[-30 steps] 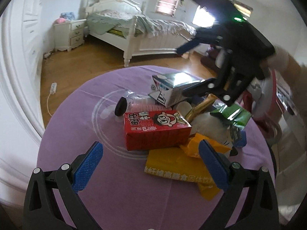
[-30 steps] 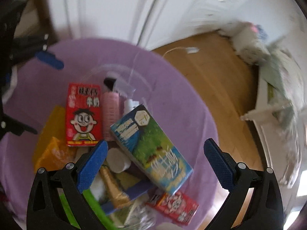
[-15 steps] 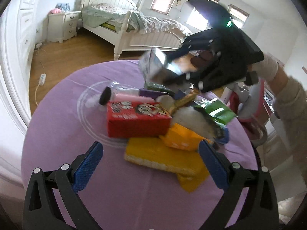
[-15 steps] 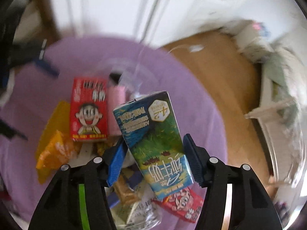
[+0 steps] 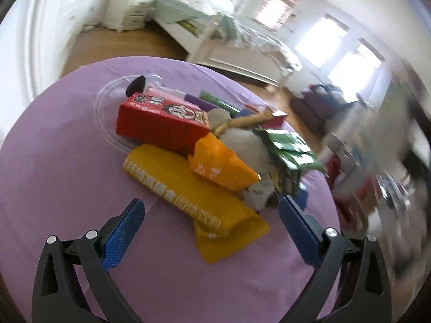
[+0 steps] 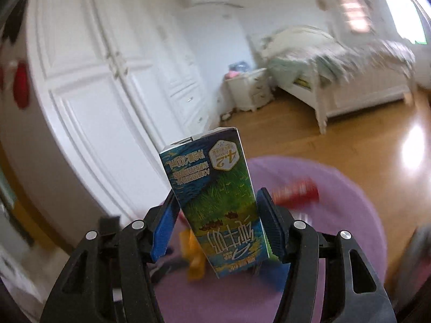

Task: Collect trash
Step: 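Grasp the yellow snack wrapper with the left tool while the right tool grasps the green-blue drink carton, then carry both held items to the black bin and open both tools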

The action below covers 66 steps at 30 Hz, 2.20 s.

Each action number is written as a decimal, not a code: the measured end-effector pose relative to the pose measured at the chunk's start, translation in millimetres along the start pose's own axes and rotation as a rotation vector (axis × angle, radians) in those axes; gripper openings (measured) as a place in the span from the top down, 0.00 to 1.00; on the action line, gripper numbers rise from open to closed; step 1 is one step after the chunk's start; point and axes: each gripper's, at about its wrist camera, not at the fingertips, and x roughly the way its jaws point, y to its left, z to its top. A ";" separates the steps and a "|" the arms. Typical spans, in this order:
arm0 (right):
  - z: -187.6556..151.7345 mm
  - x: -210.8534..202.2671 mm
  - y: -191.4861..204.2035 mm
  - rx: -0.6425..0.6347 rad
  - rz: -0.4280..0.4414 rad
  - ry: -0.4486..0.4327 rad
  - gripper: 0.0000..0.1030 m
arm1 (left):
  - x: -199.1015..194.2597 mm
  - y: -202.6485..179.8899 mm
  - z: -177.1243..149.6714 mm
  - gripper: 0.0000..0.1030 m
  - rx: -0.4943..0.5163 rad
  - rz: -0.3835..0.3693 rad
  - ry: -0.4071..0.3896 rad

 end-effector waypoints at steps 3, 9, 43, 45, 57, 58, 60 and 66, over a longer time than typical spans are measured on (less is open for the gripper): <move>-37.8 -19.6 -6.9 0.094 -0.007 -0.006 0.43 | 17.1 -11.0 1.7 0.04 -0.002 0.080 0.026; -89.1 -33.6 -1.6 0.130 -0.043 0.015 0.43 | 19.0 -5.9 -6.6 0.05 0.037 0.101 0.019; -140.2 -54.6 4.0 0.210 -0.071 -0.031 0.43 | -14.1 -9.6 -20.3 0.82 0.175 -0.027 0.068; -142.3 -53.6 -0.2 0.226 -0.063 -0.035 0.43 | -31.3 -5.9 -23.7 0.82 0.155 -0.065 0.055; -161.8 -89.3 -55.6 0.367 -0.091 -0.134 0.43 | -52.9 -85.1 -34.9 0.81 0.225 -0.314 0.029; -164.6 -100.8 -65.8 0.386 -0.121 -0.157 0.43 | -46.6 -97.5 -37.6 0.81 0.239 -0.345 0.041; -171.7 -124.8 -86.0 0.429 -0.185 -0.200 0.43 | -22.8 -137.1 -46.0 0.81 0.281 -0.416 0.085; -209.8 -186.3 -151.6 0.594 -0.401 -0.276 0.43 | 54.8 -255.0 -79.8 0.81 0.398 -0.614 0.244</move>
